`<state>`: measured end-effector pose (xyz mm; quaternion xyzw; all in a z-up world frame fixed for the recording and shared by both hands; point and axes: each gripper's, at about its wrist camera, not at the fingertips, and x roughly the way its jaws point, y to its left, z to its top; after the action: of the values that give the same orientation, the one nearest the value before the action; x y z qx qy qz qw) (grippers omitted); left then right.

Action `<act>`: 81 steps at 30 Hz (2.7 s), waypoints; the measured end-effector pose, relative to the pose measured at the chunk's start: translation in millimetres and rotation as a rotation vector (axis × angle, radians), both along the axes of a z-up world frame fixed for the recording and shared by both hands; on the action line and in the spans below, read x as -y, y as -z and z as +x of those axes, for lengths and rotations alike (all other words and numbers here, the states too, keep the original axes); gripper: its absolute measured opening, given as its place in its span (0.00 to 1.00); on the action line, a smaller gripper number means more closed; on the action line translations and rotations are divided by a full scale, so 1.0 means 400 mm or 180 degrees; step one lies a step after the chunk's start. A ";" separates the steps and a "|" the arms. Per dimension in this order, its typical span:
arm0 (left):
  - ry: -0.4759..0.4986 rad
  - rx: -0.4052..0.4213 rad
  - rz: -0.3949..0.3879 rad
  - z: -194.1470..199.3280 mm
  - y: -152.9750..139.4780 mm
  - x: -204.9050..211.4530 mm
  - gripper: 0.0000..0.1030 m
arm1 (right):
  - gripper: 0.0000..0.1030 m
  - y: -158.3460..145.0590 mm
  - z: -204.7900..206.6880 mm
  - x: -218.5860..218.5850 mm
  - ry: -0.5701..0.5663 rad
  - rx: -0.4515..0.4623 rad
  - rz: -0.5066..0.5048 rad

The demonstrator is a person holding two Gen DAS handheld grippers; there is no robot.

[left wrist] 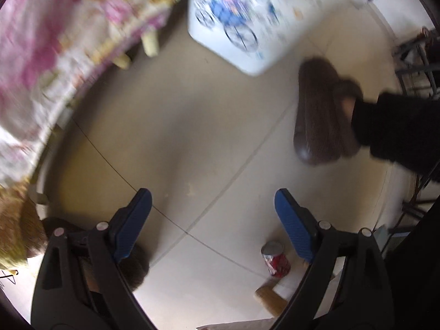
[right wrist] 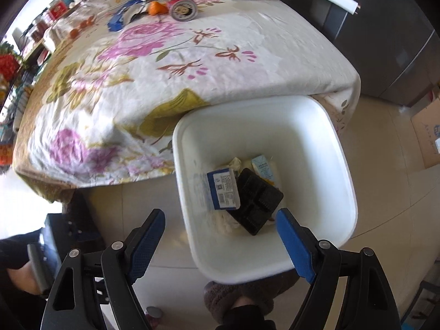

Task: Collect trash
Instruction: 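Lower the red can into the white bin and open the left gripper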

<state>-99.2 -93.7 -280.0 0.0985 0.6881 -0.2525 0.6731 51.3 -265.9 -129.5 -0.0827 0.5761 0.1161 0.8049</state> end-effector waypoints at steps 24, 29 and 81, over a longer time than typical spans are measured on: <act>-0.0336 -0.0973 0.0650 -0.423 0.402 0.126 0.83 | 0.82 -0.051 -0.311 0.211 0.0382 0.0395 0.0102; -0.0459 -0.1147 0.0597 -0.424 0.443 0.122 0.80 | 0.82 -0.053 -0.326 0.206 0.0363 0.0415 0.0104; -0.1254 0.0892 -0.1226 0.418 -0.365 0.197 0.67 | 0.82 -0.054 -0.196 0.357 0.1199 0.0497 0.0255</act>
<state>67.8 -172.4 -134.1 -0.1323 0.5339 -0.2269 0.8037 -27.3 -408.8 -107.9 0.0497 0.5122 -0.0204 0.8572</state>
